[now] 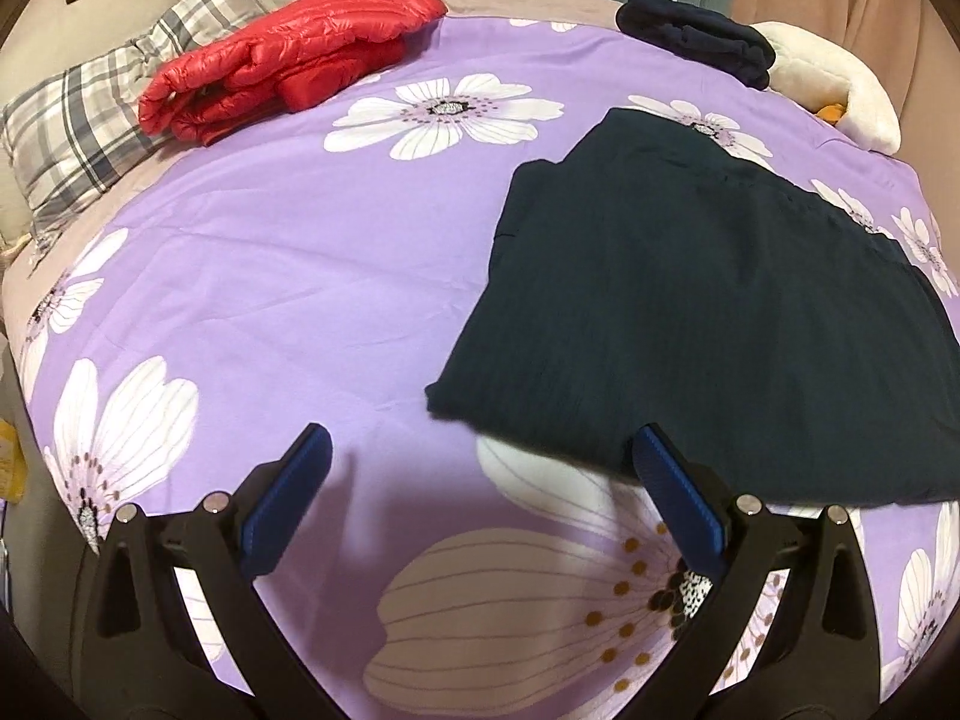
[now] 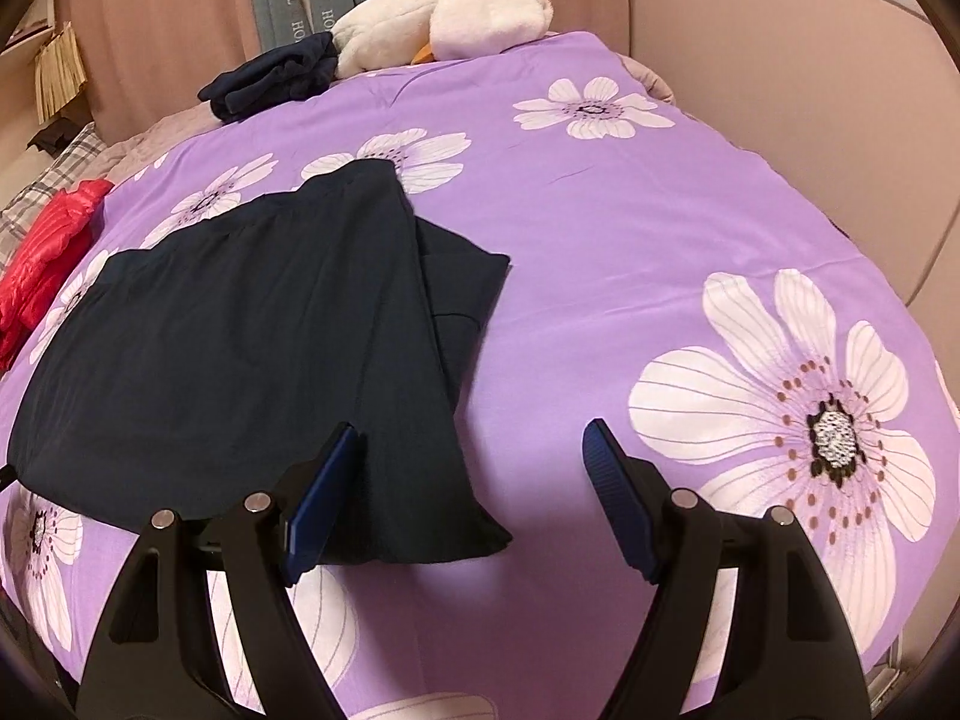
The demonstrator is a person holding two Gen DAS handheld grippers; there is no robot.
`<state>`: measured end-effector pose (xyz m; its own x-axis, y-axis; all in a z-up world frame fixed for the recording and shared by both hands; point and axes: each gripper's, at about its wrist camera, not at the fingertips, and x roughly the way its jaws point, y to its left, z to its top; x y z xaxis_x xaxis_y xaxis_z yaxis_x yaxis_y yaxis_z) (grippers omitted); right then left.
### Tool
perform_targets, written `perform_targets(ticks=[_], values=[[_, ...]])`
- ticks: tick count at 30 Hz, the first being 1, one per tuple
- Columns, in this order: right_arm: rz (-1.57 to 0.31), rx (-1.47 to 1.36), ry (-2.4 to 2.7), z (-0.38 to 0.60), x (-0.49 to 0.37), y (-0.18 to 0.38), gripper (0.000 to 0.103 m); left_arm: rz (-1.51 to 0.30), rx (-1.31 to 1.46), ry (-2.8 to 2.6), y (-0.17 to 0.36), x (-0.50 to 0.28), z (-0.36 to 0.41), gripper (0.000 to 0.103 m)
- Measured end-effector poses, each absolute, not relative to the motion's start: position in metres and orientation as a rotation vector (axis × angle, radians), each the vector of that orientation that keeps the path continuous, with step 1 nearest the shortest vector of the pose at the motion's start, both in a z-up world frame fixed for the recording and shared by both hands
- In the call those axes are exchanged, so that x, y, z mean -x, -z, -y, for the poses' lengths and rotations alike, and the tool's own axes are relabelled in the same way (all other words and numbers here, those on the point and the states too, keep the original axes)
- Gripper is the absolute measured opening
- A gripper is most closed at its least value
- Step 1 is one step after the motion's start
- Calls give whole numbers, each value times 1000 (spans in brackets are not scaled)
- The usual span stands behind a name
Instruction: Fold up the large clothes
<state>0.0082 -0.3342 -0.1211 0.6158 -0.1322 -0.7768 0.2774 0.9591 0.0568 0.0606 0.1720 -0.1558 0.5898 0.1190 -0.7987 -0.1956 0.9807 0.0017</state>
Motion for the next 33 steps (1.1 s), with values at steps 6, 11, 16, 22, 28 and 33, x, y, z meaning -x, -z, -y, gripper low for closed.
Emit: perform_targets(ticks=[6, 11, 16, 22, 28, 33], values=[[-868, -169, 277, 338, 0, 112, 78, -892, 51, -190, 139, -52, -167, 101], [-855, -151, 236, 322, 2, 98, 79, -867, 22, -165, 120, -44, -158, 101], [-834, -116, 170, 295, -1, 82, 88, -851, 4, -143, 106, -41, -149, 101], [-855, -97, 71, 258, -9, 75, 100, -890, 35, -87, 102, -41, -133, 101], [-913, -93, -31, 218, -14, 81, 102, -941, 66, -20, 106, -41, -114, 101], [-962, -104, -64, 194, -18, 85, 102, -954, 102, 16, 100, -37, -104, 101]])
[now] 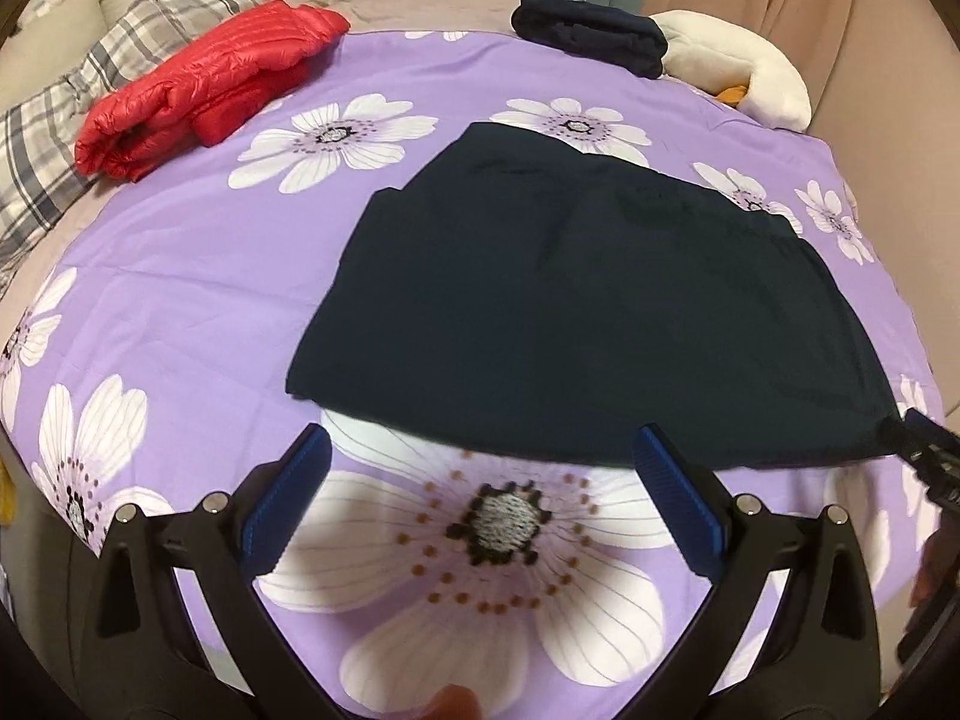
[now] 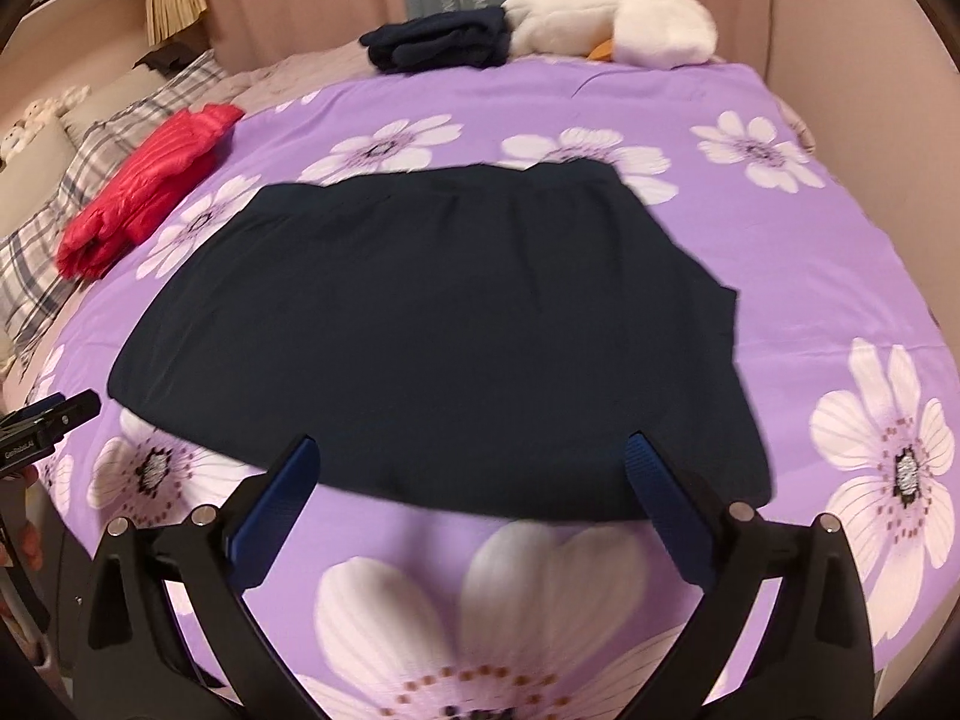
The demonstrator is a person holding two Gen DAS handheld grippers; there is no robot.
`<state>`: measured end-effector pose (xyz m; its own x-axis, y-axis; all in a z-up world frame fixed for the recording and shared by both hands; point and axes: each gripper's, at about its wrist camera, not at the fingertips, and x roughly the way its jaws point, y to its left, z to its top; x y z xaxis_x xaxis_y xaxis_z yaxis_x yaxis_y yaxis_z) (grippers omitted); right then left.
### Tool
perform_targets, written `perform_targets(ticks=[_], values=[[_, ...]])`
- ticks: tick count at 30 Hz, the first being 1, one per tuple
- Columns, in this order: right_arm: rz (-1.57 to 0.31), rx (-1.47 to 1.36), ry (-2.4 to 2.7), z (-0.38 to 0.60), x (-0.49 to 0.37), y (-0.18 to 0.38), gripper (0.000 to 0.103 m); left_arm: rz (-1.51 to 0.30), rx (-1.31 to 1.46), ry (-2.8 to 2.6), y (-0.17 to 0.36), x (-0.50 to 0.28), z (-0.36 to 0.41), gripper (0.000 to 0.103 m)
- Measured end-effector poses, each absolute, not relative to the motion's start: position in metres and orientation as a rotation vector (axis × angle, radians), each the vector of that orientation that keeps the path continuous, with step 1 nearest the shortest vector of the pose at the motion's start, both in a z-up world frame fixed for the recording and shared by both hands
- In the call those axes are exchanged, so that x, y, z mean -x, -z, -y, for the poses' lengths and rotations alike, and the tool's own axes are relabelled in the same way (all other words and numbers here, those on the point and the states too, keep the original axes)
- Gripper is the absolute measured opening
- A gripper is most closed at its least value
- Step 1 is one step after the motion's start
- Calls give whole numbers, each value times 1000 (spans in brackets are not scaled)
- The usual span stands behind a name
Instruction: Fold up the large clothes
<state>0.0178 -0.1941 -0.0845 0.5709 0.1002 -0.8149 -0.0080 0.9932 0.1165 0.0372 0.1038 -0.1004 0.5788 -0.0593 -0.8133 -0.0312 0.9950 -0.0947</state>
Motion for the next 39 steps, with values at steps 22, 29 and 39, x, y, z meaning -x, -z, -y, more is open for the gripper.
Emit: perform_targets(ticks=[22, 29, 39], values=[[-849, -14, -67, 138, -4, 0, 102, -931, 104, -13, 36, -23, -83, 101], [-825, -54, -73, 139, -4, -40, 102, -852, 31, -1, -4, -18, -70, 101], [-746, 21, -12, 136, 9, -83, 102, -773, -21, 18, -53, -8, -48, 101]])
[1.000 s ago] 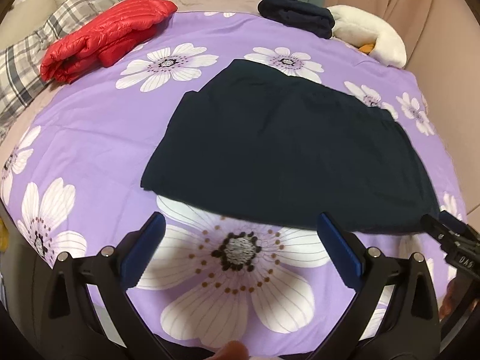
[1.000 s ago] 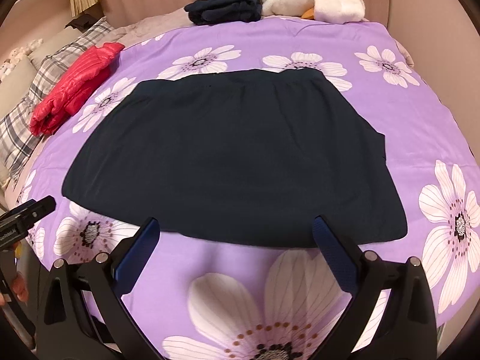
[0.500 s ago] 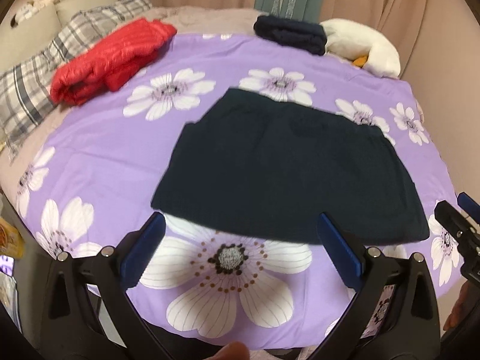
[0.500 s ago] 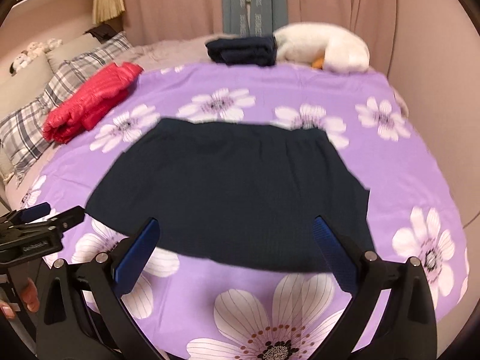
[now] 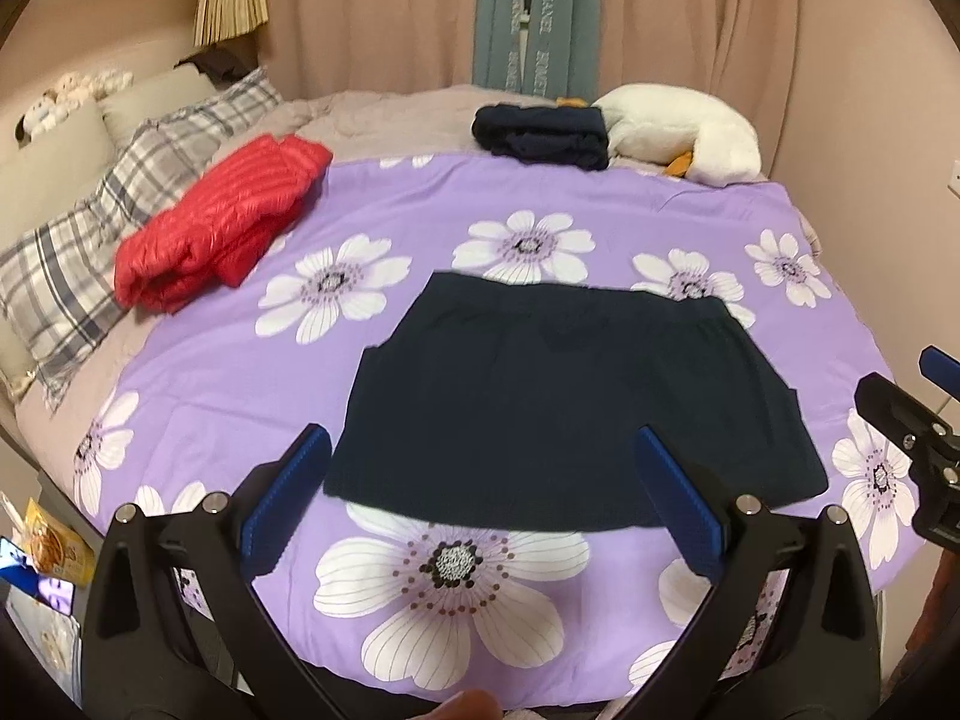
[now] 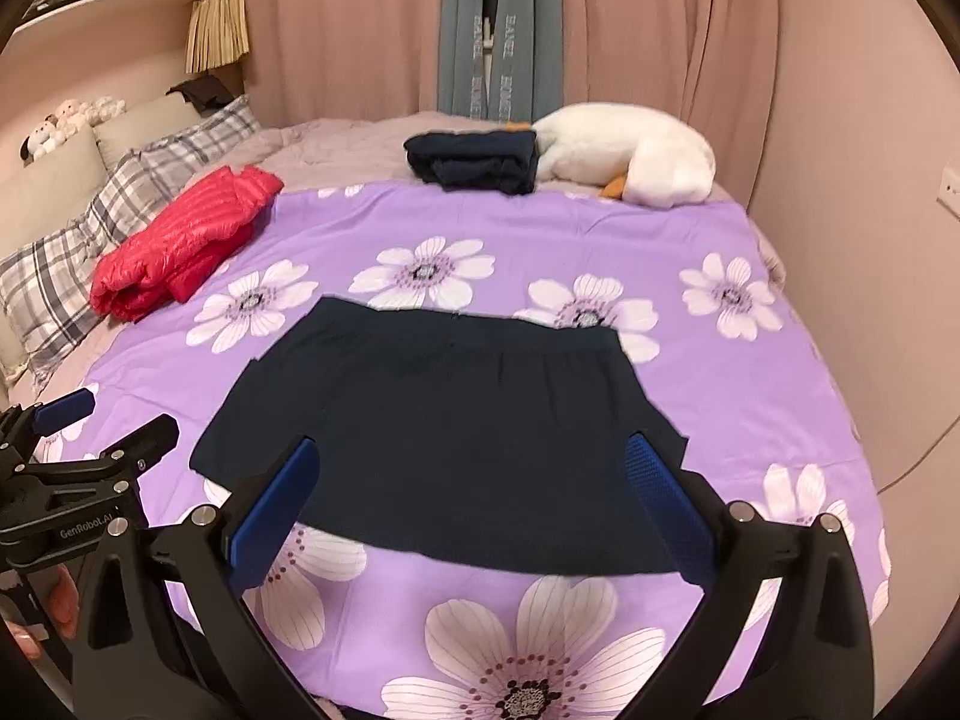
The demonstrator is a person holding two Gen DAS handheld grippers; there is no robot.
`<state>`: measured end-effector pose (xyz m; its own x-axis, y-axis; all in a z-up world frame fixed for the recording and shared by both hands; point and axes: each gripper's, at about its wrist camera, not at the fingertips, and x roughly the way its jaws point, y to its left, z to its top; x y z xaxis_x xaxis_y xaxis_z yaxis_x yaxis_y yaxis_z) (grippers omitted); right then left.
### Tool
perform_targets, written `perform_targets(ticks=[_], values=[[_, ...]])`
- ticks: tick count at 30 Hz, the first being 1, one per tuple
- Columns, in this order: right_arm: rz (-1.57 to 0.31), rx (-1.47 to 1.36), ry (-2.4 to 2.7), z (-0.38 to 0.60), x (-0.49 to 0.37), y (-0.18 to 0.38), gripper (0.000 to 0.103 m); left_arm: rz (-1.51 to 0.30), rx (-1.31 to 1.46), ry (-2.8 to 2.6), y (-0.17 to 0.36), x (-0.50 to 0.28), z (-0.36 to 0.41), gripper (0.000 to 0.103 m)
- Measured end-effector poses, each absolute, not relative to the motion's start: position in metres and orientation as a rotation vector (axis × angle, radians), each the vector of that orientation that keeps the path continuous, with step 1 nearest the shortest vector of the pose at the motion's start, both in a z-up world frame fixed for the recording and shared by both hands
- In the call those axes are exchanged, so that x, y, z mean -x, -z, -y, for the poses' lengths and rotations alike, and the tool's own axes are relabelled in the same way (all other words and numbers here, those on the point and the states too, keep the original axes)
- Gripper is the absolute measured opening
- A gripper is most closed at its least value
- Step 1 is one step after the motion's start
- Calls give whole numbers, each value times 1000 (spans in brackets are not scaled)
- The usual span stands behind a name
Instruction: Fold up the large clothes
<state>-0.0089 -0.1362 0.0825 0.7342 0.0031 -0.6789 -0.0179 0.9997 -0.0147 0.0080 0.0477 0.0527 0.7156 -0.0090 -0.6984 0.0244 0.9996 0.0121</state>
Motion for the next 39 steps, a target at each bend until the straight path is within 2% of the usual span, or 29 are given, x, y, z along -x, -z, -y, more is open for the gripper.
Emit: perform_targets(ticks=[7, 17, 39], values=[[-701, -7, 42, 146, 22, -85, 102, -759, -19, 25, -60, 3, -37, 101], [-846, -75, 54, 158, 15, -43, 102, -856, -17, -14, -24, -4, -40, 101], [-865, -56, 61, 152, 13, -39, 102, -858, -32, -15, -21, -1, -42, 101]])
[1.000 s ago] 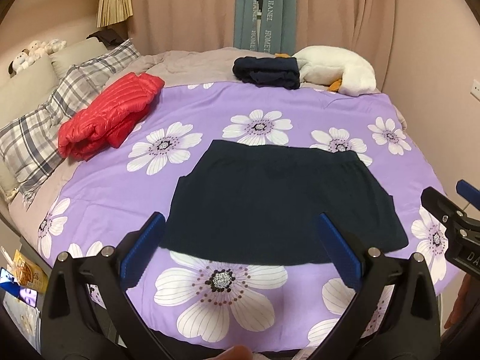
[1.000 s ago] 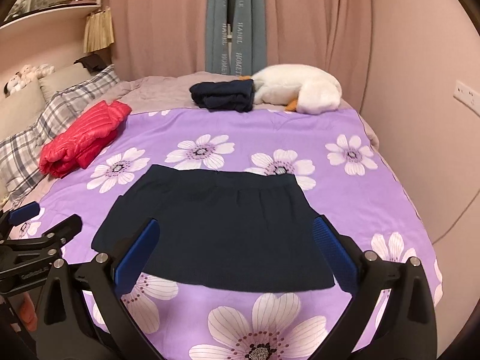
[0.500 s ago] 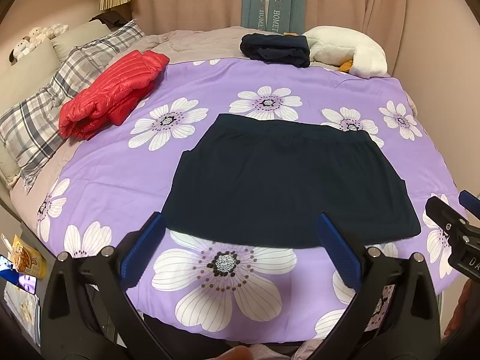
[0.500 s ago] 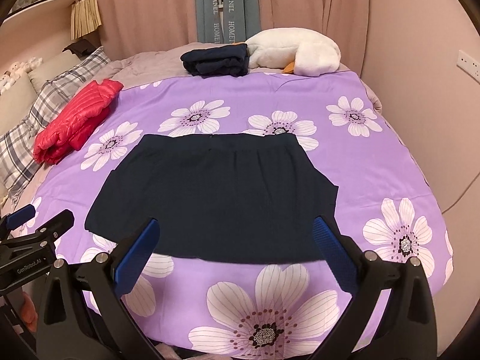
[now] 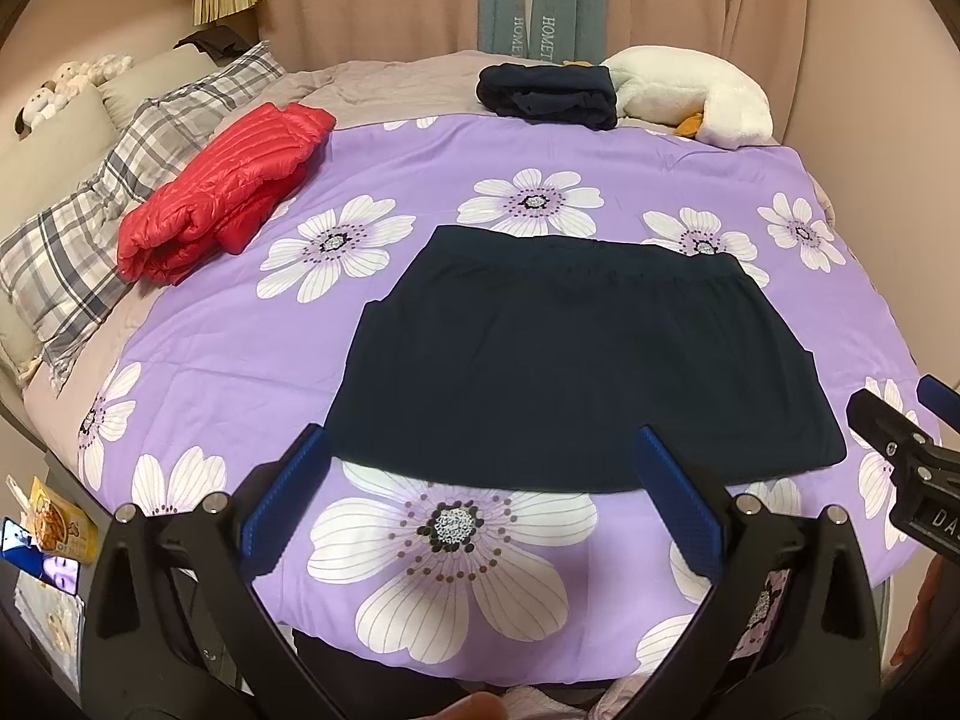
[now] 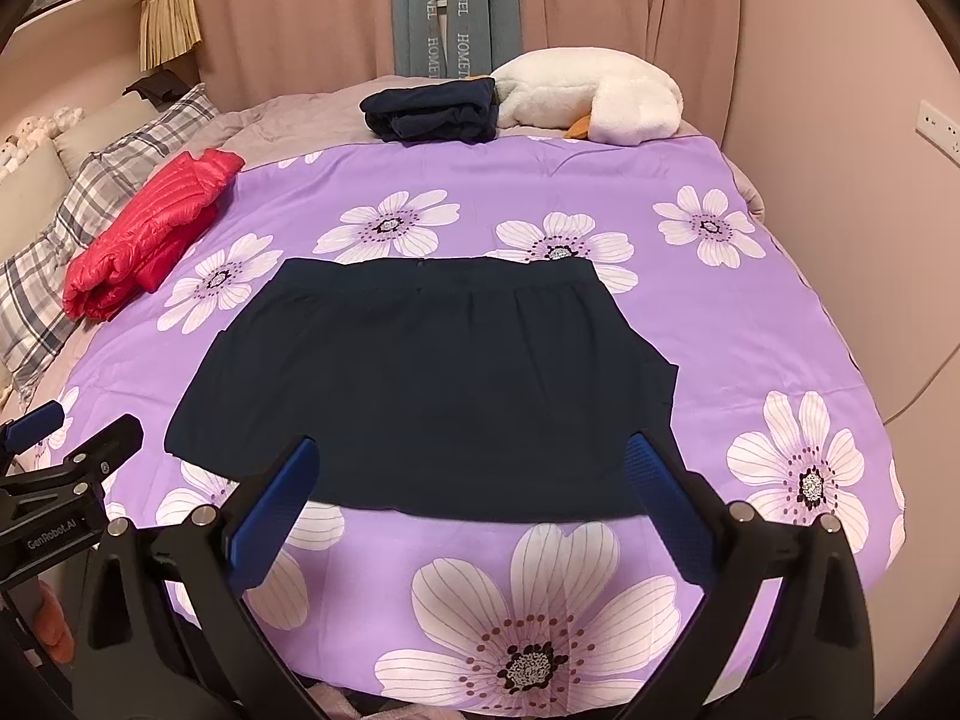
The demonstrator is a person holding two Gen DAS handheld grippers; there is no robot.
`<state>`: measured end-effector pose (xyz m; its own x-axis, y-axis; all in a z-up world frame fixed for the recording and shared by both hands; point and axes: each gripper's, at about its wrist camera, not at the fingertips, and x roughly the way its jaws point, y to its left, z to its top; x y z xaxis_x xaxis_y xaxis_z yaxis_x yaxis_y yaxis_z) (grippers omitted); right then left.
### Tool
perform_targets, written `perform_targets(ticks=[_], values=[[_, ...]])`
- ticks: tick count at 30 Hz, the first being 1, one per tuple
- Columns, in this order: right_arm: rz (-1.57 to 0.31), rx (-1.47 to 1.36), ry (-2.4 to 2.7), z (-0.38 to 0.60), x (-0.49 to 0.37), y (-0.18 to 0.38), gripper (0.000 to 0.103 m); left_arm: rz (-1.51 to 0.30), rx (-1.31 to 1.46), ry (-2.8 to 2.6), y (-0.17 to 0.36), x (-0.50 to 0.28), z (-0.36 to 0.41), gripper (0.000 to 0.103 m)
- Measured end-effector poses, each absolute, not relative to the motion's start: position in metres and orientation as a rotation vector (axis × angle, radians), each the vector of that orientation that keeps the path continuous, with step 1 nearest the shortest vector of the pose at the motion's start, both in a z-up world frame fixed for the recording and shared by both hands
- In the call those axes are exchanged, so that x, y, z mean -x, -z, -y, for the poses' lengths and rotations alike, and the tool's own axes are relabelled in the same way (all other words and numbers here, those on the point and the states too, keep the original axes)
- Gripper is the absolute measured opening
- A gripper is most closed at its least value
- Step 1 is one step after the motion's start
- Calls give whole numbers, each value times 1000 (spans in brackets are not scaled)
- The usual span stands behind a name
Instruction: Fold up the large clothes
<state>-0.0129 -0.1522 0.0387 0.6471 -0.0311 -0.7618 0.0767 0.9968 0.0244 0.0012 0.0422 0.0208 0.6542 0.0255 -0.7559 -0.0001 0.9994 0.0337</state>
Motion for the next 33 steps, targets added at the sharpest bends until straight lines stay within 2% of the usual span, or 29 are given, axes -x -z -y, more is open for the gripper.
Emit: perform_targets(ticks=[33], values=[[-880, -68, 64, 153, 11, -31, 102, -863, -54, -9, -17, -8, -42, 101]])
